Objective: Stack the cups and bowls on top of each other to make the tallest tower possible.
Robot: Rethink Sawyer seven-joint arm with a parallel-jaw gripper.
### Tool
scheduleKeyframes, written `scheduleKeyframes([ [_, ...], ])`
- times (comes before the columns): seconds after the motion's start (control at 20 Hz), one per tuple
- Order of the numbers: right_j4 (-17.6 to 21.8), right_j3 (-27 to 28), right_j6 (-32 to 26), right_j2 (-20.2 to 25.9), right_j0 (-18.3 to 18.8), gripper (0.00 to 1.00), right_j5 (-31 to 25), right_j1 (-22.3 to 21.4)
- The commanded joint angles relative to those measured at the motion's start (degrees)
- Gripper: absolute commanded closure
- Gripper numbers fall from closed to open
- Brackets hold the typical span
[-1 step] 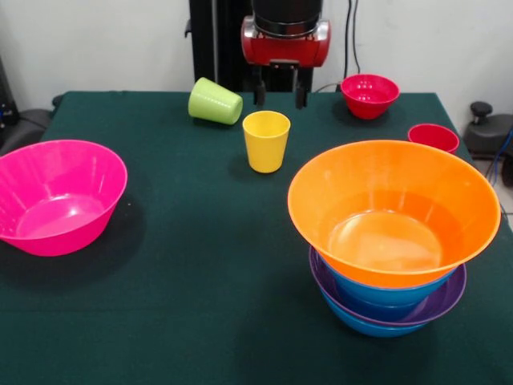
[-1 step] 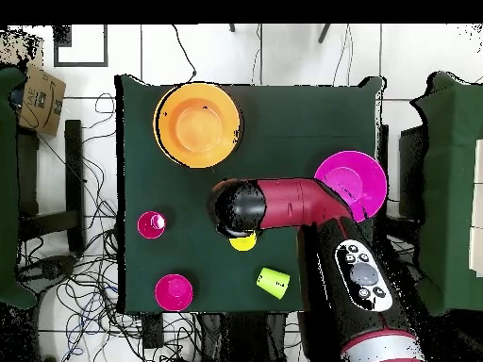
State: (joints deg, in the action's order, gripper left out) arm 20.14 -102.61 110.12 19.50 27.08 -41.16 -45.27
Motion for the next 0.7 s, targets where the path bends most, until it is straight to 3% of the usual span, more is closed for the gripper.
scheduleKeyframes([
  [0.05,7.82,-0.13,-5.2,1.95,-0.32,0.0,7.03,6.46],
  [0.3,9.19,1.16,-1.42,0.6,-2.99,0.0,8.64,8.24],
  [0.7,8.28,2.17,1.28,-0.19,-5.45,0.0,9.19,9.14],
])
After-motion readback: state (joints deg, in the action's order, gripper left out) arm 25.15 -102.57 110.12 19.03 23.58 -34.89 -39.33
